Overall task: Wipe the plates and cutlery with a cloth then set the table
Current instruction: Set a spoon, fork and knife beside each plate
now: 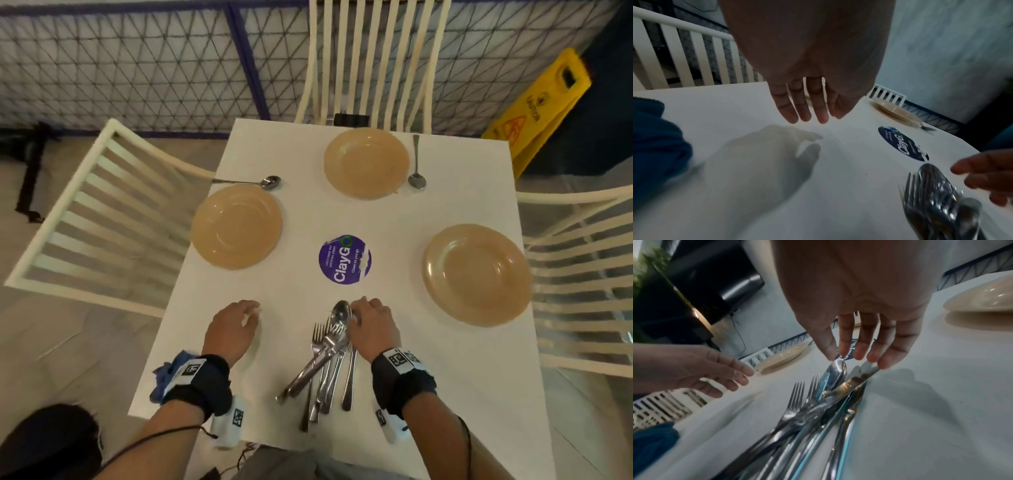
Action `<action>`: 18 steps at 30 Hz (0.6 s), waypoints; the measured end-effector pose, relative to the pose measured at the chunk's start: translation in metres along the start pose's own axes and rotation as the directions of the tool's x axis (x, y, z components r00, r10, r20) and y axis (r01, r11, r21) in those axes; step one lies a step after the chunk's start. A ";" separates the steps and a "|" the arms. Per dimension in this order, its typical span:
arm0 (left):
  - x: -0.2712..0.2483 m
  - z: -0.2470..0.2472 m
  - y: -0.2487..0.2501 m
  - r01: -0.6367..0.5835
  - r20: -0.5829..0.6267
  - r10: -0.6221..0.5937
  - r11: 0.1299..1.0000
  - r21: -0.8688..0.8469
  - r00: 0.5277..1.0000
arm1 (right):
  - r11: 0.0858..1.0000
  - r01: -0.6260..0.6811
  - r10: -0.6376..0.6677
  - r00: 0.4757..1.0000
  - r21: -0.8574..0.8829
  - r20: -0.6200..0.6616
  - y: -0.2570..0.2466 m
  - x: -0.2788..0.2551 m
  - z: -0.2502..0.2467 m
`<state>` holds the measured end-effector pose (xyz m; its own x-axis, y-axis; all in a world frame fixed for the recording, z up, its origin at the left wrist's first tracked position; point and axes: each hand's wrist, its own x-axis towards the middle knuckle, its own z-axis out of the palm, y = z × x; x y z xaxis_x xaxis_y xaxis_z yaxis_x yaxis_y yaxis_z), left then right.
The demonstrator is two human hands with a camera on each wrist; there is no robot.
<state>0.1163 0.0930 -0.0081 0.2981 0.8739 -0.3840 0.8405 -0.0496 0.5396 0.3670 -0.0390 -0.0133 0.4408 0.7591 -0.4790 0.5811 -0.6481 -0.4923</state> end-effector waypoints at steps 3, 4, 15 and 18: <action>-0.004 0.010 -0.010 -0.018 0.082 0.019 1.000 -0.014 0.996 | 0.997 -0.013 0.014 1.000 -0.074 0.020 -0.008 0.004 0.008; -0.006 0.013 -0.012 -0.027 0.105 0.029 0.999 -0.017 0.994 | 0.997 -0.025 0.027 0.999 -0.073 0.020 -0.011 0.005 0.010; -0.004 0.034 -0.020 -0.088 0.255 0.082 0.996 0.010 0.963 | 0.964 -0.130 0.127 0.992 -0.231 -0.028 -0.032 0.040 0.004; -0.002 0.034 -0.019 -0.111 0.264 0.106 0.994 0.002 0.959 | 0.966 -0.182 0.174 0.983 -0.182 -0.061 -0.032 0.042 -0.002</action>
<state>0.1153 0.0754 -0.0431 0.4947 0.7047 -0.5086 0.8031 -0.1471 0.5774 0.3683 0.0137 -0.0168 0.5760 0.6369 -0.5123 0.6054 -0.7536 -0.2562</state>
